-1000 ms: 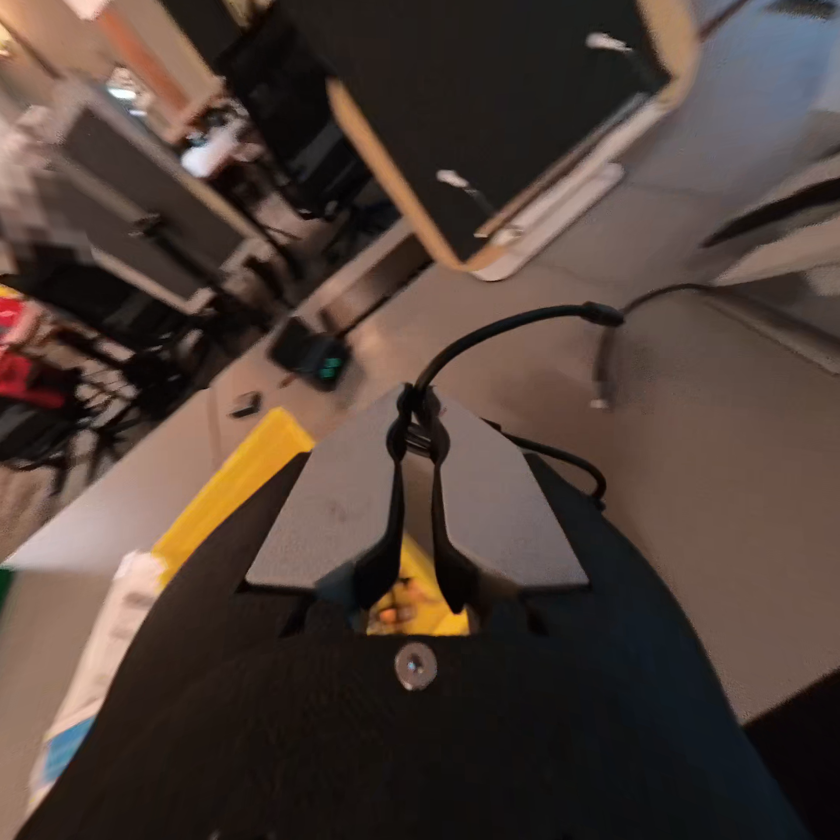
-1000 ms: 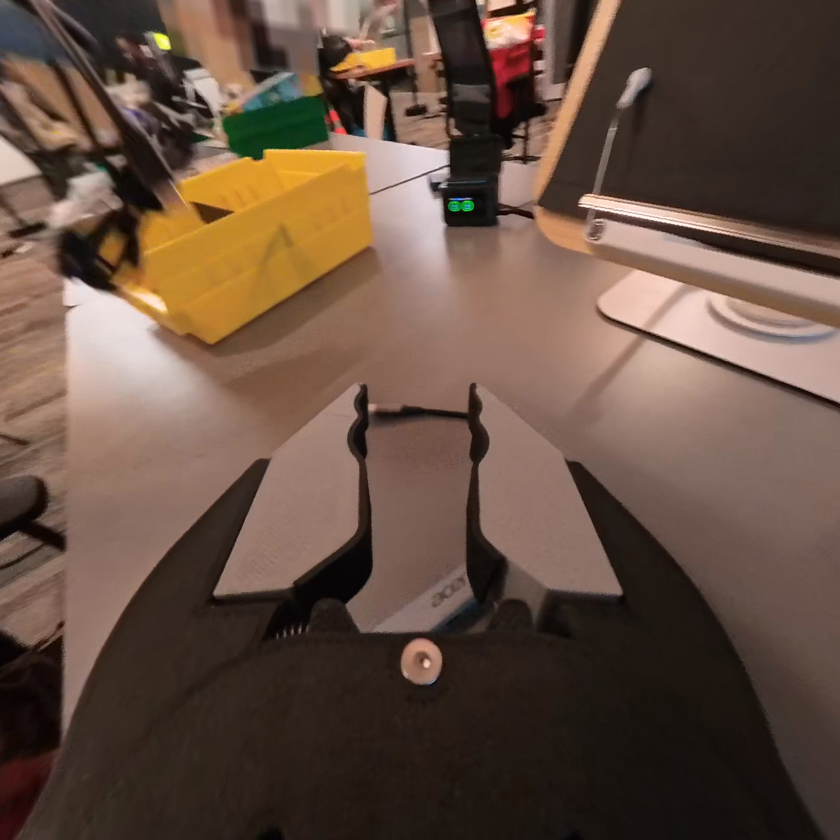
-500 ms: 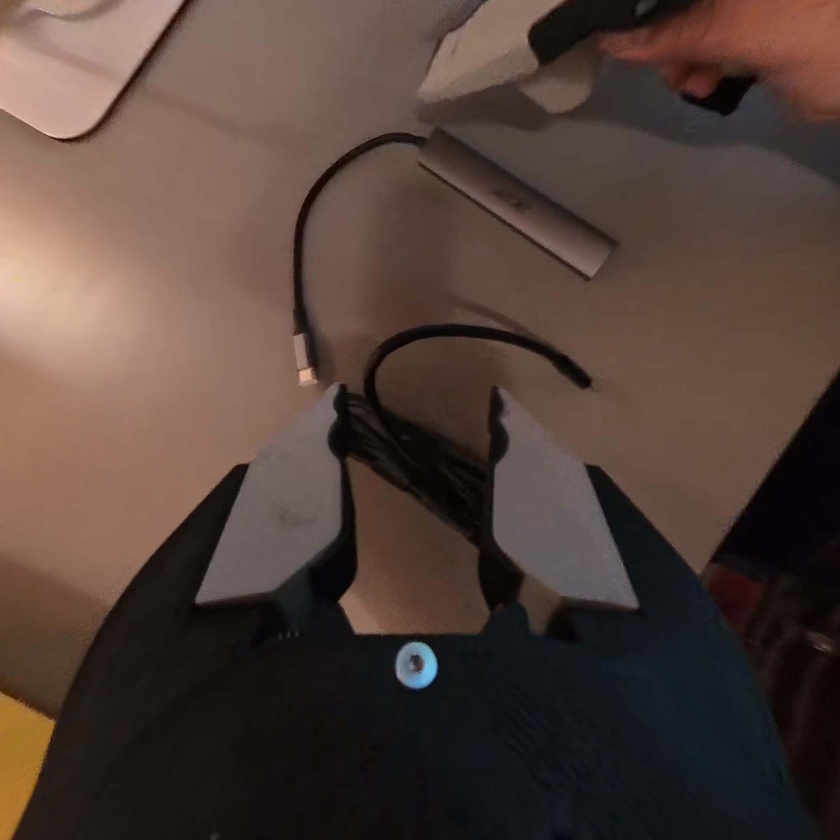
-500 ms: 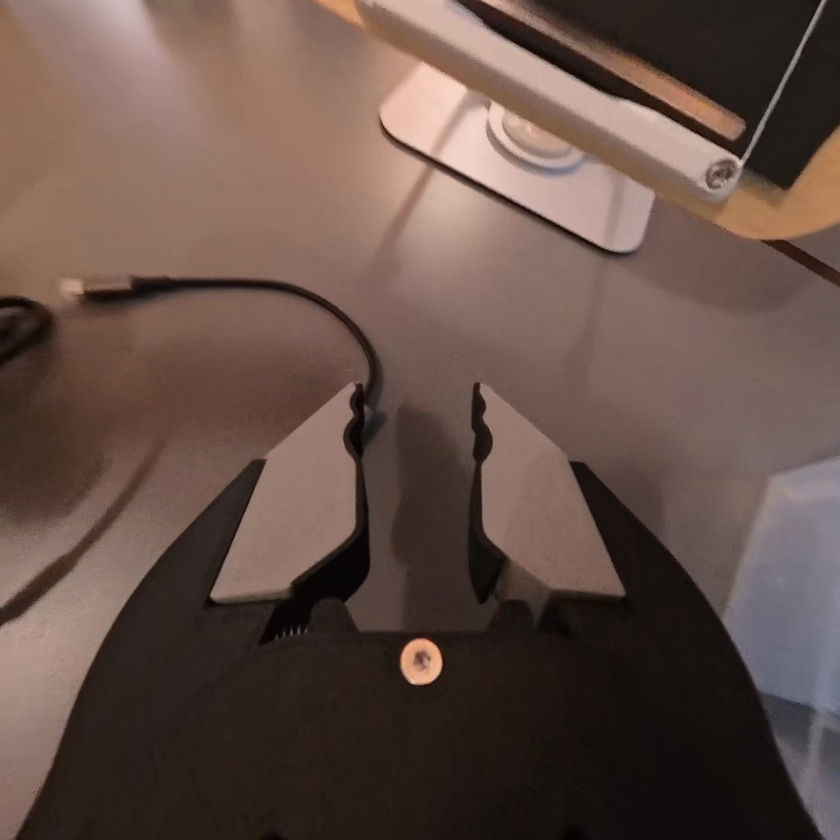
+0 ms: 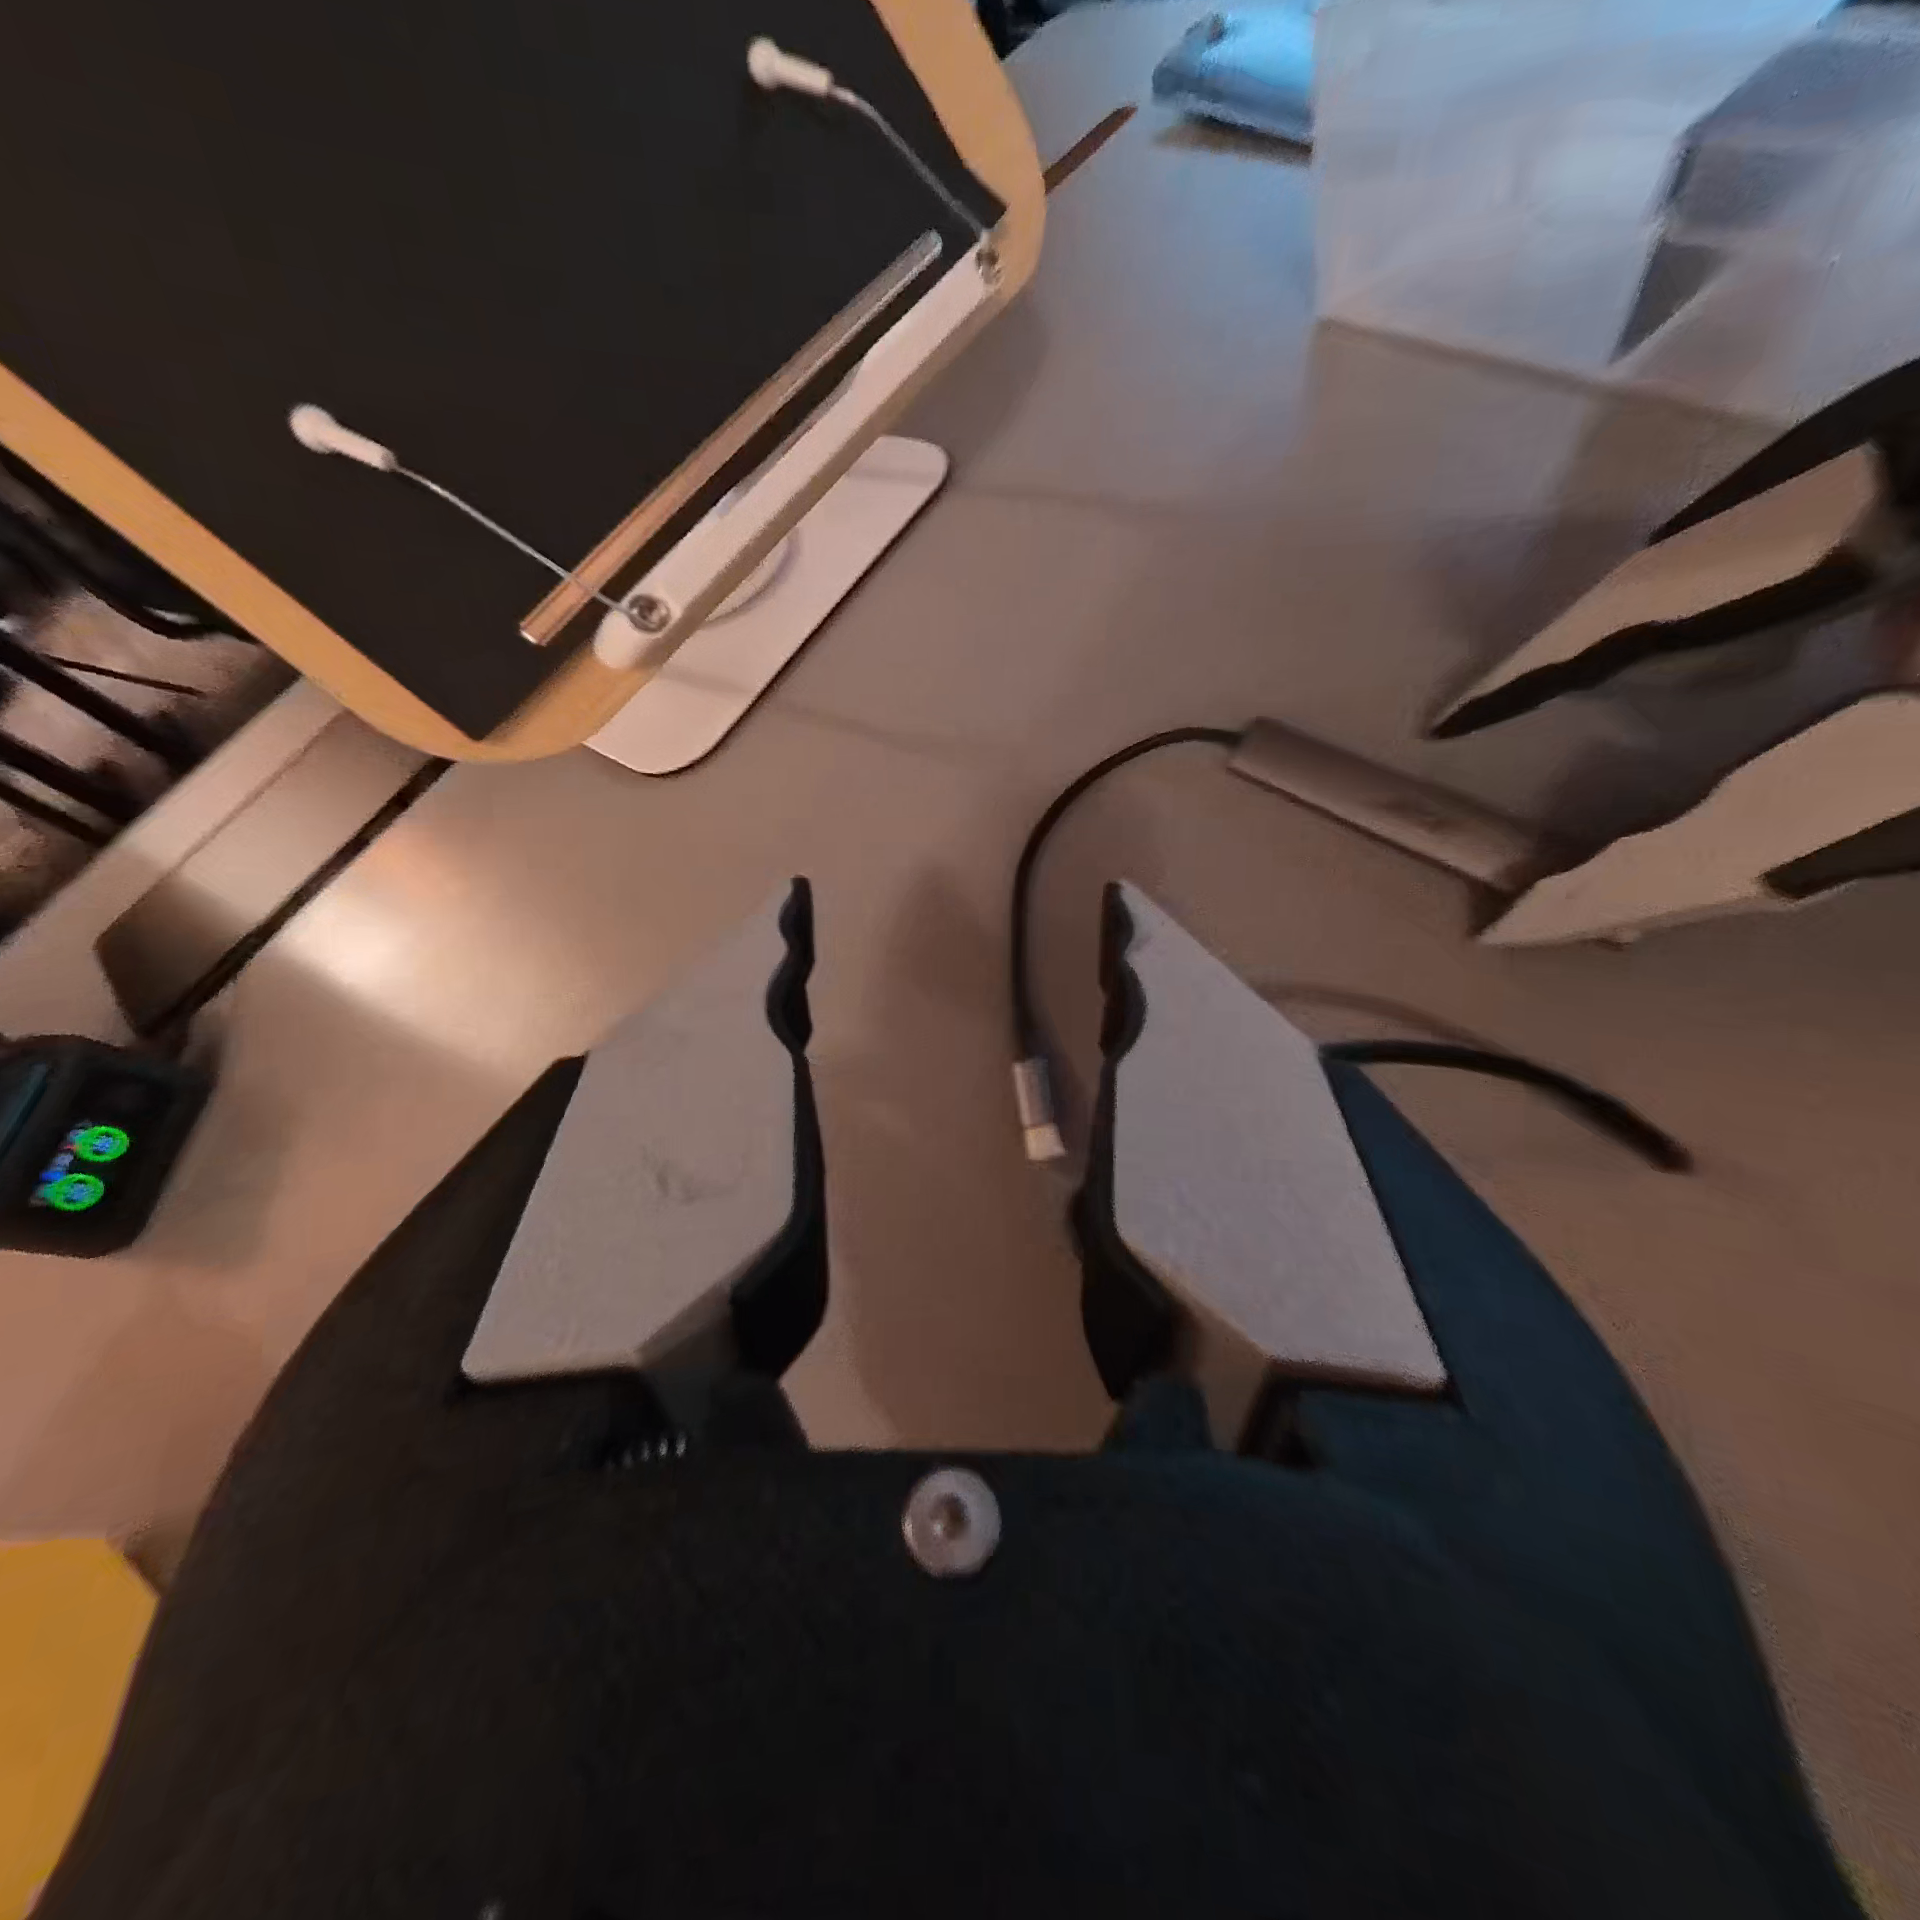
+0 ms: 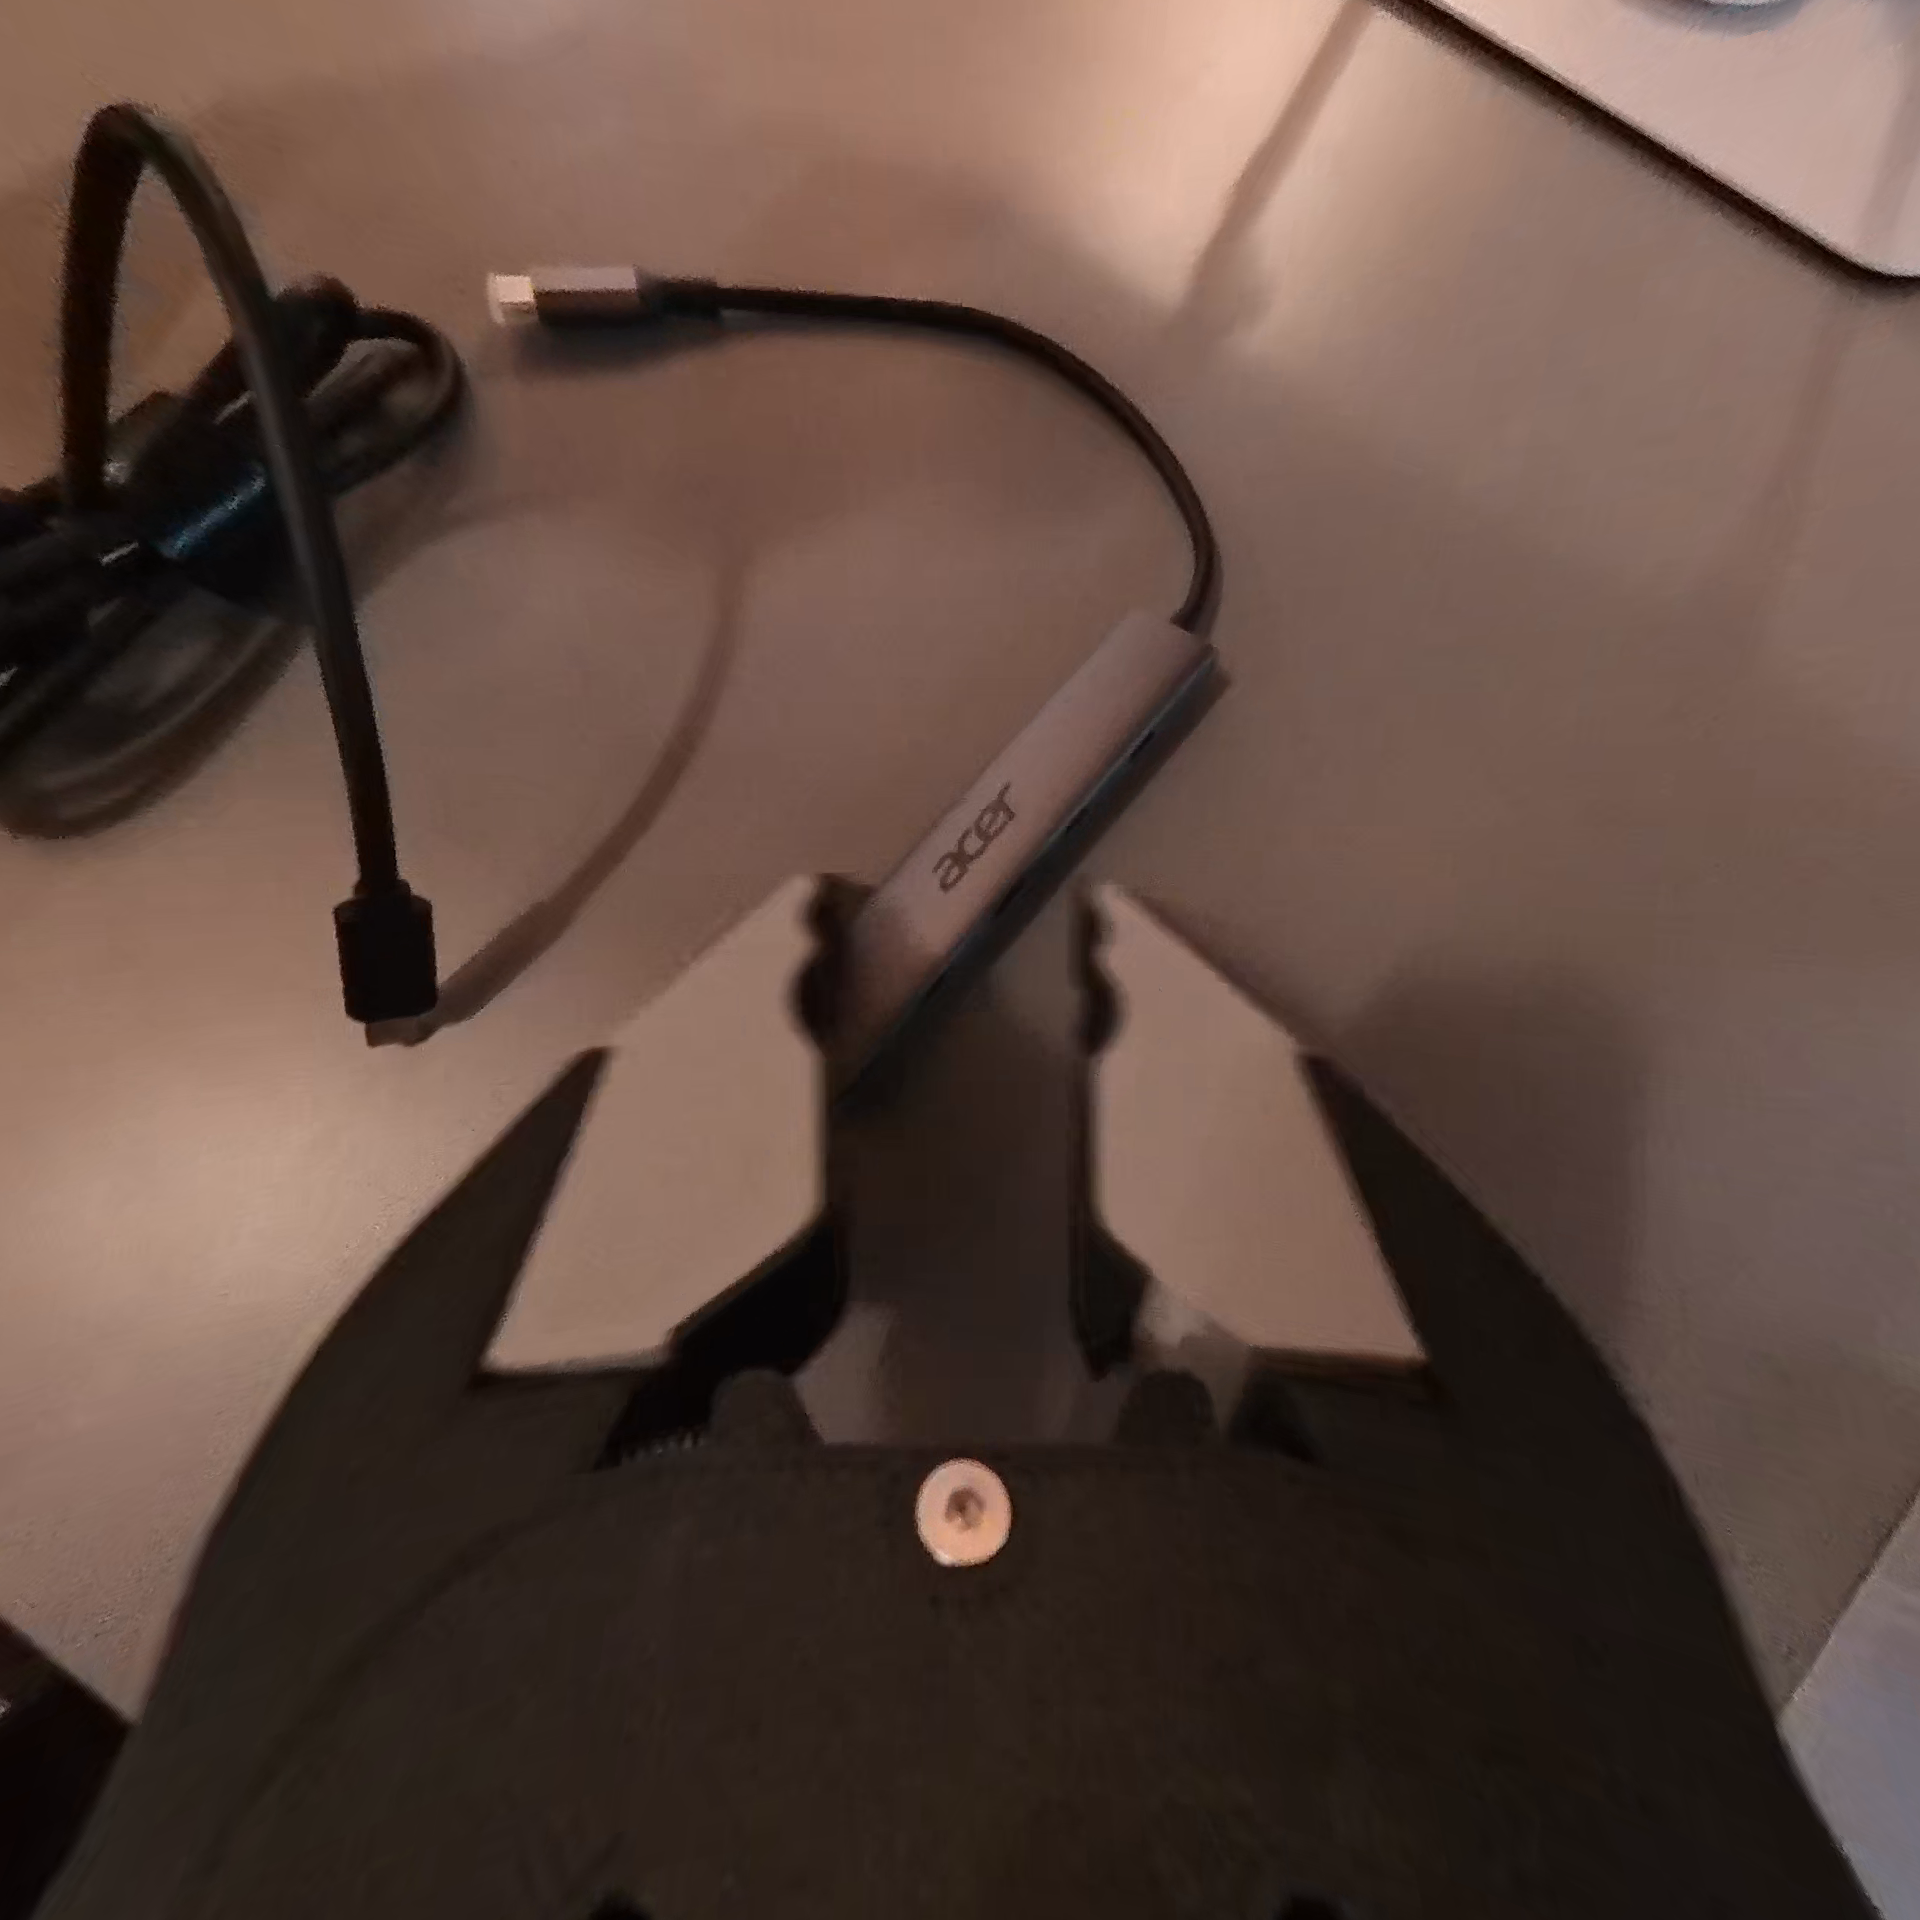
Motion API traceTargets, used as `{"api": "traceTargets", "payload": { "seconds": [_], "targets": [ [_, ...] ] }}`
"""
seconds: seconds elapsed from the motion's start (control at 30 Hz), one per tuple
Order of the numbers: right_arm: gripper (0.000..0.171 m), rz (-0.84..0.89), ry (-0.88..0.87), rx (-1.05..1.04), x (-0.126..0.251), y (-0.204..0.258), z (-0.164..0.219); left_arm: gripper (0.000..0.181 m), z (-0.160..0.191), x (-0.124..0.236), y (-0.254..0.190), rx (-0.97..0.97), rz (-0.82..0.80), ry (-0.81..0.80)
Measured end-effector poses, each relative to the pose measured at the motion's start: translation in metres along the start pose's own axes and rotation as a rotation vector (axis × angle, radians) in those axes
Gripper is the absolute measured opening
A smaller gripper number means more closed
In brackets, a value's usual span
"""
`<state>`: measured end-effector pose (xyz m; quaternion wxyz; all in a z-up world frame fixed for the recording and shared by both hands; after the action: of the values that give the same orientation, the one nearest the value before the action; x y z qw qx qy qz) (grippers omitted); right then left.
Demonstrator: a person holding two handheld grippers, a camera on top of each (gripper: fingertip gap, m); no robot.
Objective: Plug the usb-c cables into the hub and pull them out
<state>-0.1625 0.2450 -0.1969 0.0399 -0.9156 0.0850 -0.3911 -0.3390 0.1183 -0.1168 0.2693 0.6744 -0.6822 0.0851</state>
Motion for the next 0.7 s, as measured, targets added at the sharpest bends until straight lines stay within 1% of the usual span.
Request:
{"api": "traceTargets", "payload": {
  "seconds": [0.03,0.1,0.2,0.3,0.33,0.4,0.5,0.6,0.7],
  "targets": [
    [0.031,-0.020,0.004,0.012,-0.002,-0.001,-0.002,0.055,0.004,-0.007,0.001,-0.041,-0.034,0.002],
    [0.027,-0.026,0.016,0.035,-0.007,-0.007,-0.007,0.057,0.013,-0.020,0.004,-0.114,-0.112,-0.010],
    [0.021,0.011,0.032,0.051,-0.014,-0.025,-0.017,0.059,0.021,-0.029,0.008,-0.184,-0.148,-0.014],
    [0.020,-0.008,-0.041,0.093,-0.017,-0.036,-0.035,0.054,0.023,-0.033,0.005,-0.269,-0.181,-0.063],
    [0.019,0.007,-0.081,0.139,-0.017,-0.037,-0.041,0.053,0.025,-0.036,0.003,-0.286,-0.175,-0.070],
    [0.019,0.064,-0.171,0.271,-0.015,-0.035,-0.053,0.055,0.030,-0.040,0.001,-0.280,-0.112,-0.072],
    [0.018,0.127,-0.301,0.488,-0.011,-0.022,-0.064,0.055,0.030,-0.038,0.010,-0.147,-0.015,-0.116],
    [0.018,0.276,-0.401,0.733,-0.001,-0.004,-0.063,0.055,0.027,-0.026,0.021,-0.062,0.019,-0.196],
    [0.018,0.398,-0.459,0.946,0.006,0.011,-0.056,0.057,0.020,-0.011,0.017,-0.124,0.025,-0.266]
  ]
}}
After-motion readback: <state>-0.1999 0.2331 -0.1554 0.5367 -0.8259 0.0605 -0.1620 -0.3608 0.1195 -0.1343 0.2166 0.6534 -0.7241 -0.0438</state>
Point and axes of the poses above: each gripper's, where its closed fingertips meet, x back along the fingers, z out of its underside, y = z × x across the jaws, the point moved 10 cm from there along x, back along the fingers, and after that the axes turned 3 degrees about z, right-handed, at the moved point
